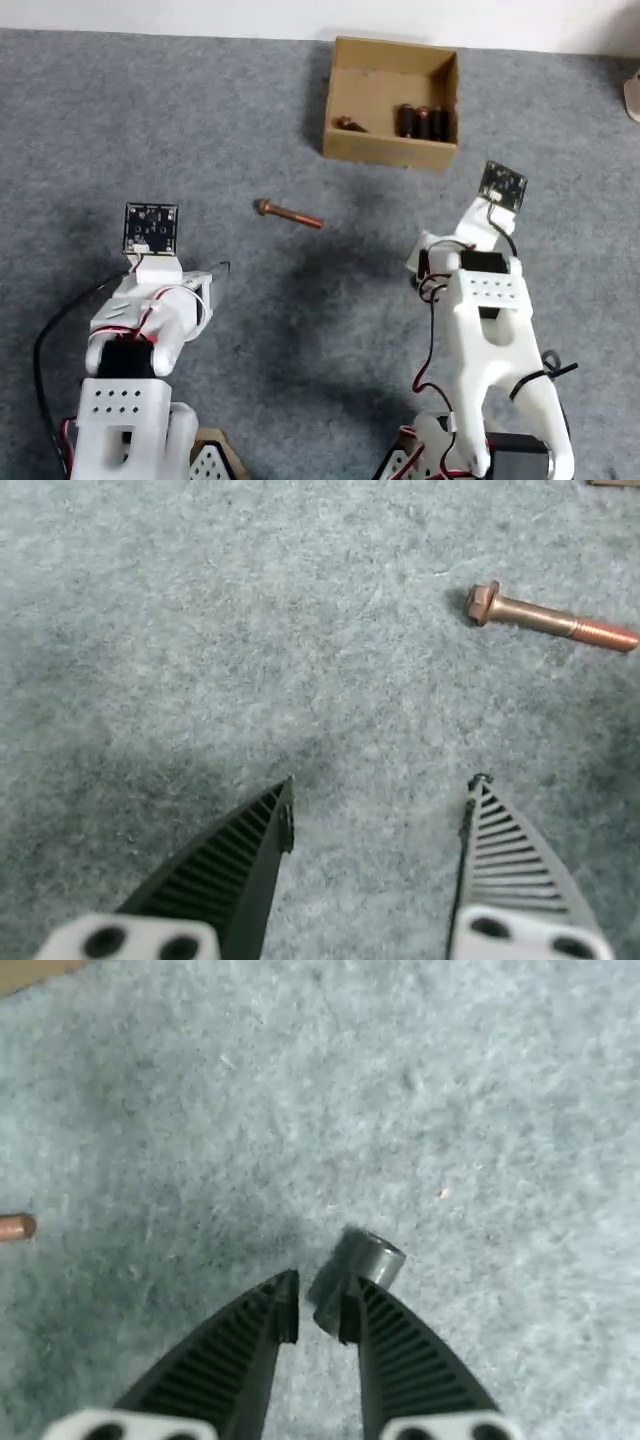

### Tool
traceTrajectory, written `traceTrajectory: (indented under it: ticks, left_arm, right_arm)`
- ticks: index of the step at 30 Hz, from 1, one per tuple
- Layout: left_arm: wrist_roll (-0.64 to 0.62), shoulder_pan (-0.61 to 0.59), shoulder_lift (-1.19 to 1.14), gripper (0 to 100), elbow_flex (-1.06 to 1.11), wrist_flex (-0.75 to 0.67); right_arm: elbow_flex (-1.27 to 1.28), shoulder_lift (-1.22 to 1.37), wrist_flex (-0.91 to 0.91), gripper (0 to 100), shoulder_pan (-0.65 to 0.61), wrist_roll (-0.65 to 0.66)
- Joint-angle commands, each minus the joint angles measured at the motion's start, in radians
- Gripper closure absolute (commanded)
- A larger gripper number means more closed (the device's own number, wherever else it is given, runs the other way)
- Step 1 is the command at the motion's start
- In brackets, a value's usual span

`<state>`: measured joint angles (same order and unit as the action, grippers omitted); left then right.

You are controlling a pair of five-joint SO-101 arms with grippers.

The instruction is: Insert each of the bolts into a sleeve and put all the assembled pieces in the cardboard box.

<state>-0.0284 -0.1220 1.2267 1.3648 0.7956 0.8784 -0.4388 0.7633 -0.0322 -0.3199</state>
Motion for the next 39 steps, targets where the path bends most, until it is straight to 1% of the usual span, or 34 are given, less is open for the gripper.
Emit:
traceTrajectory:
  ticks: [1,4,8,15,31,35,39]
  left_arm:
    - [0.009,0.012,0.018,74,-0.008,0.003]
    - [0.009,0.012,0.018,74,-0.008,0.003]
    - [0.009,0.012,0.018,74,-0.008,0.003]
    - [0.009,0.012,0.018,74,-0.008,0.003]
    - [0.009,0.012,0.018,74,-0.007,0.003]
    - [0.009,0.012,0.018,74,-0.007,0.003]
    - [0.009,0.012,0.018,74,-0.007,0.003]
  right_arm:
    - [-0.045,-0.031,-0.016,92.1,0.008,-0.012]
    - [-0.045,-0.030,-0.016,92.1,0.008,-0.014]
    - [-0.030,-0.028,-0.018,92.1,0.013,-0.054]
    - [0.079,-0.028,-0.145,92.1,0.044,-0.054]
    - [0.139,-0.027,-0.154,91.7,0.047,-0.060]
    - [0.174,-0.027,-0.220,91.7,0.039,-0.061]
    - [0.208,-0.028,-0.231,91.7,0.039,-0.061]
